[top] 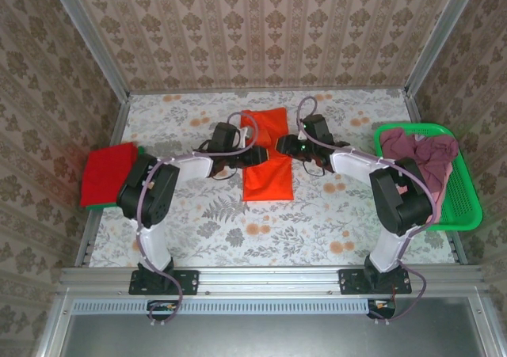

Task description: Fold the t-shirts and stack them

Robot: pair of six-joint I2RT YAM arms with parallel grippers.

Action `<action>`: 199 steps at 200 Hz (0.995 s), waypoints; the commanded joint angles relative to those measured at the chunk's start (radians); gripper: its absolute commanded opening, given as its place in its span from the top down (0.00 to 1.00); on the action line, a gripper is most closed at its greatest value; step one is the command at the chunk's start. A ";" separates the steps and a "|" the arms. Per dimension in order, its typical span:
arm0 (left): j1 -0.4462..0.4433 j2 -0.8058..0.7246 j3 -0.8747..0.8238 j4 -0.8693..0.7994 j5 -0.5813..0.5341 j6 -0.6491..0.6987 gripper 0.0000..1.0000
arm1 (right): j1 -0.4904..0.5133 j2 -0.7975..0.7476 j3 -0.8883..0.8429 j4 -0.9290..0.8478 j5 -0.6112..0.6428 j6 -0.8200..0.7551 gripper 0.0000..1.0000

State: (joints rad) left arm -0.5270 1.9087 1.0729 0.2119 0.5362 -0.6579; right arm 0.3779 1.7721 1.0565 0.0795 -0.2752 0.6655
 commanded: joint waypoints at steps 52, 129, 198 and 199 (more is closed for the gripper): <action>0.067 0.002 -0.066 -0.054 -0.019 0.032 0.57 | 0.005 -0.108 -0.104 -0.041 0.011 0.010 0.56; 0.041 -0.186 -0.126 -0.115 -0.082 0.040 0.49 | 0.026 -0.201 -0.230 -0.088 0.002 0.063 0.53; -0.002 -0.092 0.011 -0.297 -0.205 0.091 0.53 | 0.021 -0.183 -0.182 -0.099 0.017 0.040 0.53; -0.002 -0.092 0.015 -0.298 -0.208 0.091 0.53 | 0.021 -0.184 -0.183 -0.099 0.017 0.040 0.53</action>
State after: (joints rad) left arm -0.5220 1.7725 1.0256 0.0185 0.4034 -0.6018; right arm 0.4004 1.5990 0.8448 -0.0036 -0.2714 0.7136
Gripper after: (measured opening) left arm 0.473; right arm 0.467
